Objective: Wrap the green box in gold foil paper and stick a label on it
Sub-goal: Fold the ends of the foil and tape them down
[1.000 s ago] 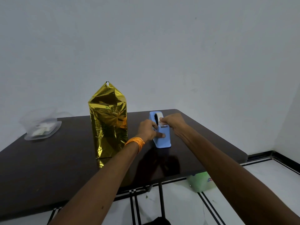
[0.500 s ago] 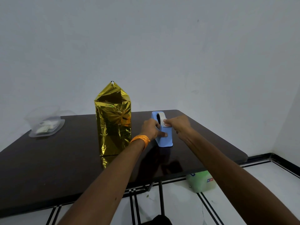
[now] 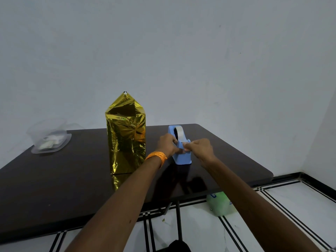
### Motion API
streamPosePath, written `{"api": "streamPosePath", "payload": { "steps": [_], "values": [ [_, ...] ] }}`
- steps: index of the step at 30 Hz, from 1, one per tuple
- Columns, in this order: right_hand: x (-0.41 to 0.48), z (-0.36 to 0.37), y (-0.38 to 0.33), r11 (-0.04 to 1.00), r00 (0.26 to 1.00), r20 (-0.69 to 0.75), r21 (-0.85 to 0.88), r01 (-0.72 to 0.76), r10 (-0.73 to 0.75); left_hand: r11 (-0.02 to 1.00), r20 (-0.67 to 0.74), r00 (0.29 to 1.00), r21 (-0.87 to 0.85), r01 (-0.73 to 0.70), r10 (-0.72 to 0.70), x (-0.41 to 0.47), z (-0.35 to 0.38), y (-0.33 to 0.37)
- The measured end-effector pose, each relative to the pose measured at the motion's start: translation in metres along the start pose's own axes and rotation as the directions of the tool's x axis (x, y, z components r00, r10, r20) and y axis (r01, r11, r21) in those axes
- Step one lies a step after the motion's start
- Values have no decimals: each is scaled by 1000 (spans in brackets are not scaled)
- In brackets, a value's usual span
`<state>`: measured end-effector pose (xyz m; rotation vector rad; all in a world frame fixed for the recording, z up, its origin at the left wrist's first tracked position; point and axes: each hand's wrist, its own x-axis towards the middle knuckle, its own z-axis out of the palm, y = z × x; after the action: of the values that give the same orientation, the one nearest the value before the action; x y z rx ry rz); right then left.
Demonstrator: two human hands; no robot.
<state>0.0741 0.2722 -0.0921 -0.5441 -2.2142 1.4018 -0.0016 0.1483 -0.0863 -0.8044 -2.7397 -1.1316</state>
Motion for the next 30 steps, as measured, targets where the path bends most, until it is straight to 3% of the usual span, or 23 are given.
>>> {"api": "streamPosePath", "payload": {
  "steps": [3, 7, 12, 15, 22, 26, 30],
  "values": [
    [-1, -3, 4, 953, 997, -24, -296, 60, -70, 1000, 2, 1000, 12, -16, 16, 0, 1, 0],
    [-9, -13, 13, 930, 989, -61, -352, 107, -137, 1000, 5, 1000, 24, -12, 12, 0, 1, 0],
    [-15, -31, -7, 953, 972, -57, -218, 212, -229, 972, 132, 991, 225, -62, 32, -3, -7, 12],
    [-18, -39, -31, 956, 958, -94, -138, 258, -272, 964, 26, 992, 235, -123, 120, -3, -21, 21],
    [-19, -18, -74, 938, 935, -150, 87, 335, -320, 964, -245, 934, 10, -265, 260, -12, -97, 64],
    [-23, 6, -98, 874, 917, -6, 299, 383, -399, 926, -376, 895, -189, -328, 240, -21, -146, 82],
    [-26, 36, -120, 804, 825, 130, 349, 481, -549, 901, -441, 878, -278, -332, 187, -29, -195, 78]
  ]
}}
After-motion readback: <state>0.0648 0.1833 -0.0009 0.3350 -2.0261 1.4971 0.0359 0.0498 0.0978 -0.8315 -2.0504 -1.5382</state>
